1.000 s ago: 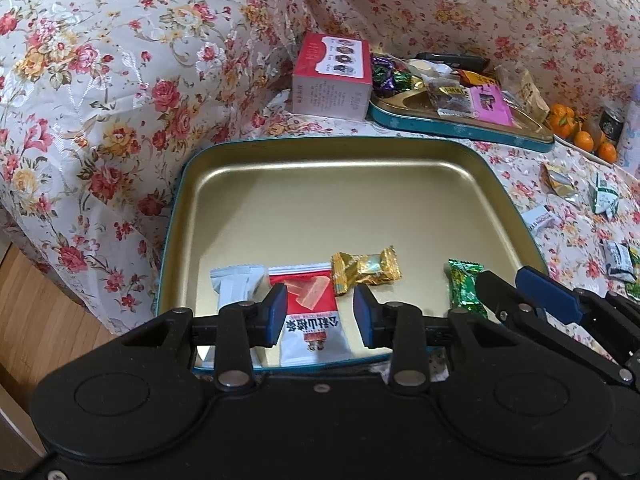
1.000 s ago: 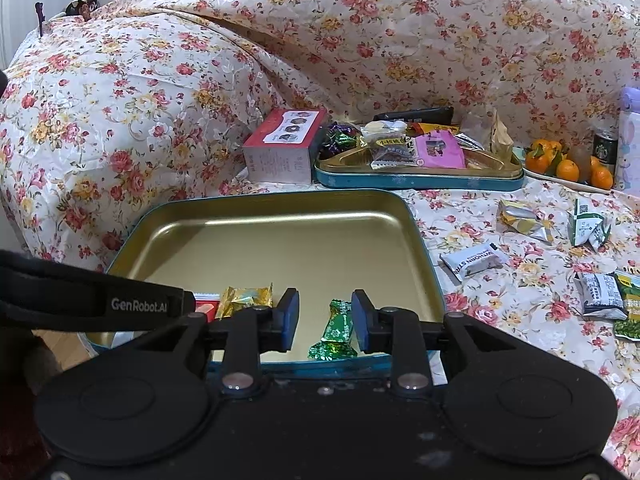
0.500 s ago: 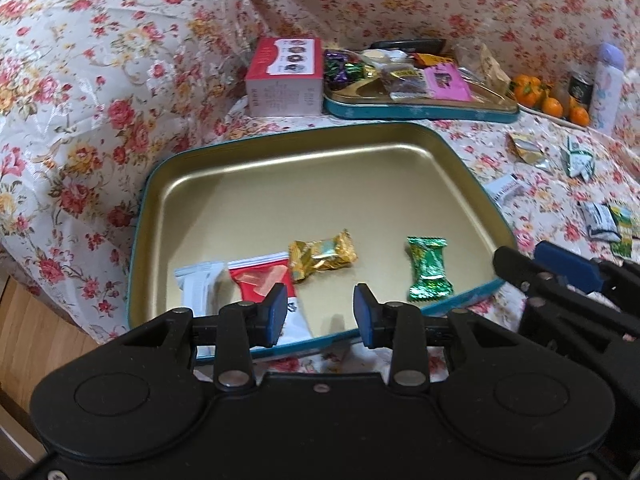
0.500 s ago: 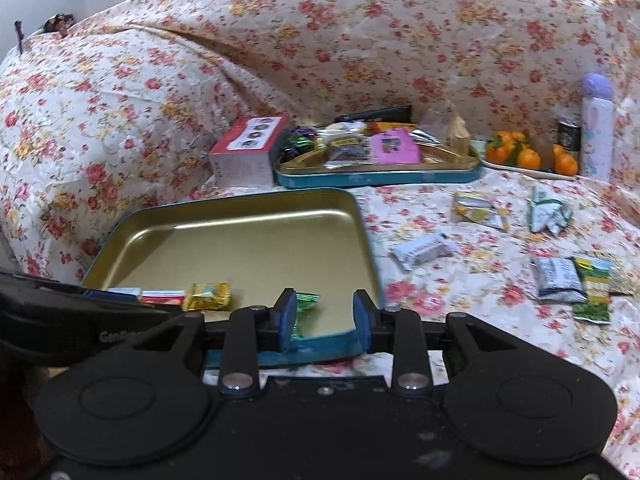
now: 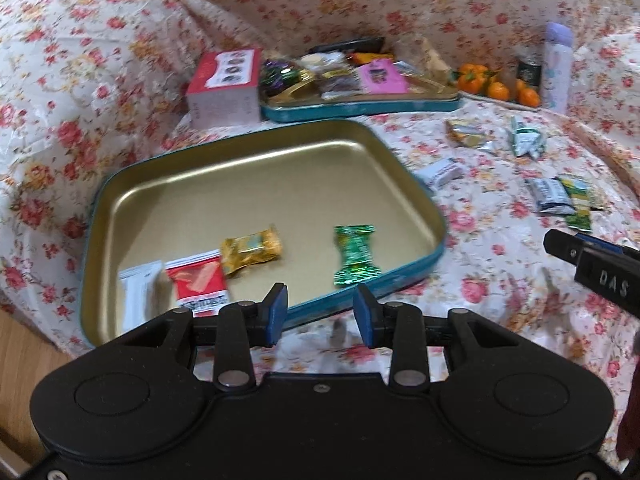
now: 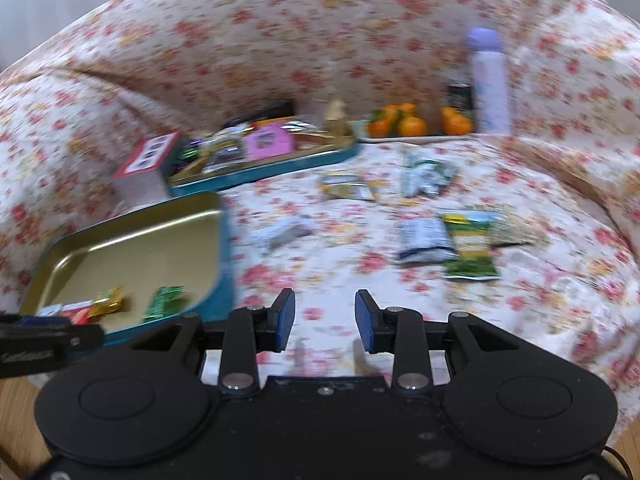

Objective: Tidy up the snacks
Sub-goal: 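Move both open grippers away from the tray toward the loose snacks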

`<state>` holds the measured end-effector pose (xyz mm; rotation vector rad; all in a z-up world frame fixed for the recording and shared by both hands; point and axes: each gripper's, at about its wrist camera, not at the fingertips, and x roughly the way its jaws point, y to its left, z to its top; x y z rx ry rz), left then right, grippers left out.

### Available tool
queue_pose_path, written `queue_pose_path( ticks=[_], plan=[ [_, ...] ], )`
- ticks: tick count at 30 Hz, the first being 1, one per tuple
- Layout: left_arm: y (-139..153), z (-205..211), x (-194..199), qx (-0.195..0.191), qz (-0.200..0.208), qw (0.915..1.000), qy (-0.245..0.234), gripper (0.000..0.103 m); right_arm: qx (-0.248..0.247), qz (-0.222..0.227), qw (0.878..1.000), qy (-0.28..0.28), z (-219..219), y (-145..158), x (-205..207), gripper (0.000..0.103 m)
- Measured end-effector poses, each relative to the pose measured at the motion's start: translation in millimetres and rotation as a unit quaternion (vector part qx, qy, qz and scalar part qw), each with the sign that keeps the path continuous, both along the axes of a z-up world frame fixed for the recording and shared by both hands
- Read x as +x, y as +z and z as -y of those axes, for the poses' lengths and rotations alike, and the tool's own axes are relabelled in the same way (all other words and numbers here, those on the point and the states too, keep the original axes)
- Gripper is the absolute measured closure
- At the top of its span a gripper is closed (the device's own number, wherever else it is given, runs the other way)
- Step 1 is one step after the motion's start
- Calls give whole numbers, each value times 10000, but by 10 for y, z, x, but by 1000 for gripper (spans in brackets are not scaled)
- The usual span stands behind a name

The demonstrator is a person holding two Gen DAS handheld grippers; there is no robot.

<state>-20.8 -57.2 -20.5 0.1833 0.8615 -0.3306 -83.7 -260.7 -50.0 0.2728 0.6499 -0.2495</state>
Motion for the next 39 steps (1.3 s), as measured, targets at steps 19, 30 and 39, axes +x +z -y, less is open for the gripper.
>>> queue_pose_path(
  ticks=[19,30,39],
  plan=[
    [-139,831,-266,-85,-399,9985,-363,59,13,-138,9951,-975,798,-265,-196,68],
    [-24,1190,110,9,-121,9996,-246,59,123,-9,9944,-1048,984,-304,-65,67],
    [-26,1363,567,214,-31,9991,-361,59,221,-14,9943,-1039,1078,-381,89,66]
  ],
)
